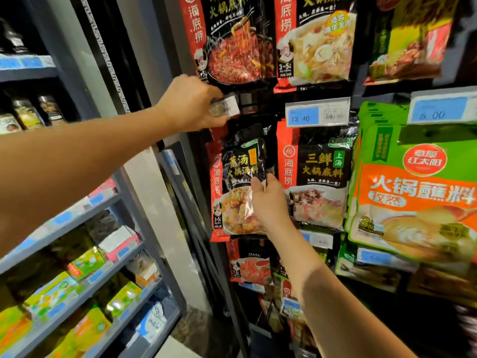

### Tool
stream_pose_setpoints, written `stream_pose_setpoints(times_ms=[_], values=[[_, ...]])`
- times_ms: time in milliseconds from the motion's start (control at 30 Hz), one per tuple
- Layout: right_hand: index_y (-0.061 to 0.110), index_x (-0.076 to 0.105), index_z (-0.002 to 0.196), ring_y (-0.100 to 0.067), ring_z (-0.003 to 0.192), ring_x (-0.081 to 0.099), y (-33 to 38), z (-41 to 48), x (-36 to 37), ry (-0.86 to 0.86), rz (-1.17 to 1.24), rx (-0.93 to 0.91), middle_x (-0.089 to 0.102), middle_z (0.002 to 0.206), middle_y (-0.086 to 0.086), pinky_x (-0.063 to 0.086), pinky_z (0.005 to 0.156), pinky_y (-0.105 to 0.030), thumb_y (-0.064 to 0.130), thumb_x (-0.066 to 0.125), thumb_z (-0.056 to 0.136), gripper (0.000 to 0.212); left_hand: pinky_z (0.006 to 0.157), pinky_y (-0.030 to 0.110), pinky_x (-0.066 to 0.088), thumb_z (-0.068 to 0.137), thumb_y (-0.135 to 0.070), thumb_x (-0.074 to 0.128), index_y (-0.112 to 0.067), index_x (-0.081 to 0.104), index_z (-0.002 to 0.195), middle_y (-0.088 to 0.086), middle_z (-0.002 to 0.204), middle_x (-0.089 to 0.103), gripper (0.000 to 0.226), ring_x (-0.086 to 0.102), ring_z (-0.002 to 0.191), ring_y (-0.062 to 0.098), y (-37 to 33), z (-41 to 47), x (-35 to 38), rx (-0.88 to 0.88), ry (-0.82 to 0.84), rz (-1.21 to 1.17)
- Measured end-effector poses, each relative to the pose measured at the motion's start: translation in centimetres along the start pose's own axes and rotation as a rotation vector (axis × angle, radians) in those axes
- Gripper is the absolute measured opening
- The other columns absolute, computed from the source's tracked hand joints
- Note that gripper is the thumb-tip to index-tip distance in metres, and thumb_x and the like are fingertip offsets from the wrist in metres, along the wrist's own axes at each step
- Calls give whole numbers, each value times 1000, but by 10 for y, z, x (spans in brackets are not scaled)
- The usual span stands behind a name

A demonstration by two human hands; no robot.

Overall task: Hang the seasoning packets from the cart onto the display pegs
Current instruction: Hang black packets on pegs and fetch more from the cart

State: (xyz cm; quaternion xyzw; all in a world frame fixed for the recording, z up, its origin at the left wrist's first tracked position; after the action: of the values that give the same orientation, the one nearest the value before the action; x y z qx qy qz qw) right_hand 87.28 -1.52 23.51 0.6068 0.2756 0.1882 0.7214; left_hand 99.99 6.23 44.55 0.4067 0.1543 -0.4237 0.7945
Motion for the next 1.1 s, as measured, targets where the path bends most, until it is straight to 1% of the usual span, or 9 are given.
stream_pose_setpoints(times_ms=[67, 167, 233, 300, 367, 567, 667, 967, 1100], values=[[8, 21, 162, -29, 153, 27, -1, 0, 1, -3, 3, 0, 26, 168, -9, 27, 122, -43, 37, 42, 110, 63, 59, 34, 45, 82, -61, 50, -10, 71, 81, 10, 60, 64, 55, 63, 57, 37, 6, -1, 1, -43, -7, -37], [8, 22, 162, -31, 153, 29, 3, 3, 1, -29, 17, -12, 28, 167, -10, 28, 122, -44, 37, 43, 110, 63, 66, 38, 55, 81, -68, 50, -12, 75, 99, 8, 74, 74, 64, 70, 68, 34, 5, 0, 2, -36, 18, -61], [9, 22, 162, -31, 153, 28, 8, 4, 2, -37, 21, -31, 27, 167, -10, 27, 123, -46, 38, 43, 110, 64, 71, 41, 58, 82, -68, 55, -12, 76, 104, 8, 79, 76, 64, 72, 73, 32, 6, 1, -1, -38, 29, -80], [9, 21, 162, -31, 153, 27, 12, 5, 4, -30, 18, -44, 26, 168, -9, 26, 123, -46, 38, 43, 110, 64, 72, 41, 58, 85, -61, 68, -11, 76, 105, 9, 82, 76, 55, 73, 75, 32, 7, 1, -1, -33, 45, -89], [10, 20, 162, -29, 154, 27, 15, 4, 5, -21, 17, -56, 25, 168, -8, 26, 124, -45, 38, 43, 110, 64, 72, 41, 58, 86, -55, 73, -9, 75, 106, 10, 84, 77, 50, 73, 76, 32, 7, 0, -2, -31, 50, -99], [11, 21, 162, -27, 154, 27, 24, 2, 5, -54, 72, -76, 28, 167, -8, 27, 122, -43, 37, 43, 110, 63, 73, 42, 59, 86, -54, 74, -9, 76, 105, 10, 85, 77, 48, 73, 75, 32, 6, 0, -5, -25, 56, -117], [9, 22, 162, -30, 152, 29, 30, 6, 4, -83, 55, -82, 30, 166, -10, 30, 122, -46, 38, 42, 110, 63, 73, 45, 59, 86, -55, 73, -10, 76, 105, 10, 83, 77, 48, 72, 74, 33, 6, 0, -5, -29, 52, -125], [9, 27, 160, -34, 139, 47, 38, 13, 5, -83, 6, -24, 40, 159, -12, 45, 111, -53, 37, 43, 109, 60, 71, 43, 58, 86, -53, 75, -7, 75, 111, 12, 87, 77, 53, 73, 75, 34, 7, 1, -3, -25, 55, -127], [7, 31, 158, -30, 124, 56, 40, 15, 7, -80, 8, -26, 50, 151, -14, 49, 100, -44, 36, 43, 110, 58, 70, 39, 56, 86, -55, 73, -8, 75, 112, 11, 89, 78, 54, 73, 77, 33, 8, 1, -1, -10, 47, -124]])
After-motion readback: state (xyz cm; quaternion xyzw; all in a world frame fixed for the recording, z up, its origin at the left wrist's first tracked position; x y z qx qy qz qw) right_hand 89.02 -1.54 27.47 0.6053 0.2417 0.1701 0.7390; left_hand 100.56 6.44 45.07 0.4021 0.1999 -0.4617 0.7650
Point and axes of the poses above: each hand's wrist, its own z-axis towards the middle knuckle, its own x-axis out of the palm, y = z × x, the point moved 5 cm from there along z, towards the middle knuckle
